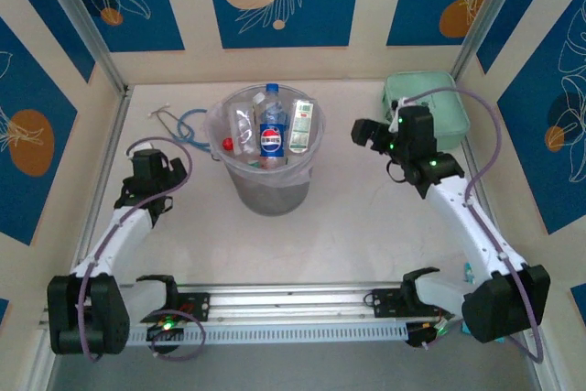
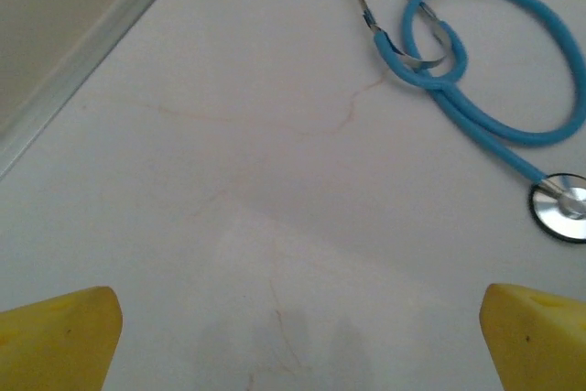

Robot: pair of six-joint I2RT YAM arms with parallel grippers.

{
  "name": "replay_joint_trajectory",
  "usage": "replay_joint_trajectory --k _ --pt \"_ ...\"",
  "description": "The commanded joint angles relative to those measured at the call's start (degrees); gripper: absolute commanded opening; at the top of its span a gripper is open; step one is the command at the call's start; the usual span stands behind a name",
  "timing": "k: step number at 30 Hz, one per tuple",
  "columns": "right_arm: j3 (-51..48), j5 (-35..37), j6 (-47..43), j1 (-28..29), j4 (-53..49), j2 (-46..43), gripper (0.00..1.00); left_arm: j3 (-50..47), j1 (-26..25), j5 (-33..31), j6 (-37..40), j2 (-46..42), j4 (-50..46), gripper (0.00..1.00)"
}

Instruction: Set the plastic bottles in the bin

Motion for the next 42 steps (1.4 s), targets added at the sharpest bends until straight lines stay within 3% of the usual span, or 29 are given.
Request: replay_joint_trajectory --k 1,6,12,18,24,27,37,42 --pt "-8.3 10.1 -11.6 -0.1 8.7 2.0 0.99 -2.6 -0.4 -2.0 4.4 3.2 11.0 1.00" --pt "-16.8 11.3 -12.8 -2.0 20.8 3.8 0.99 -5.9 -0.5 0.9 6.0 7.9 22.6 1.00" --pt "-22.6 9.6 -15.9 -4.7 35.0 8.8 0.99 -6.7 -0.6 0.2 10.4 16.6 34.6 1.00" --pt "-27.5 6.1 -15.9 -7.5 49.7 12.7 0.99 -4.8 -1.1 1.1 13.3 21.7 40.3 1.00" --pt "-30.8 1.1 -17.0 -10.2 65.4 19.6 0.99 -4.6 -5.7 -1.7 18.6 24.2 43.8 1.00" --pt "-31.7 -0.1 -15.3 -11.9 66.9 20.9 0.99 -5.8 -8.9 -4.5 21.8 24.8 47.6 1.00" --pt "-32.4 -0.6 -14.8 -12.4 68.1 21.1 0.99 -7.7 -8.9 -4.4 21.6 24.3 50.5 1.00" --pt "-32.5 -0.9 -14.7 -12.6 68.2 21.1 0.99 -11.3 -7.8 0.6 21.4 23.7 56.3 1.00"
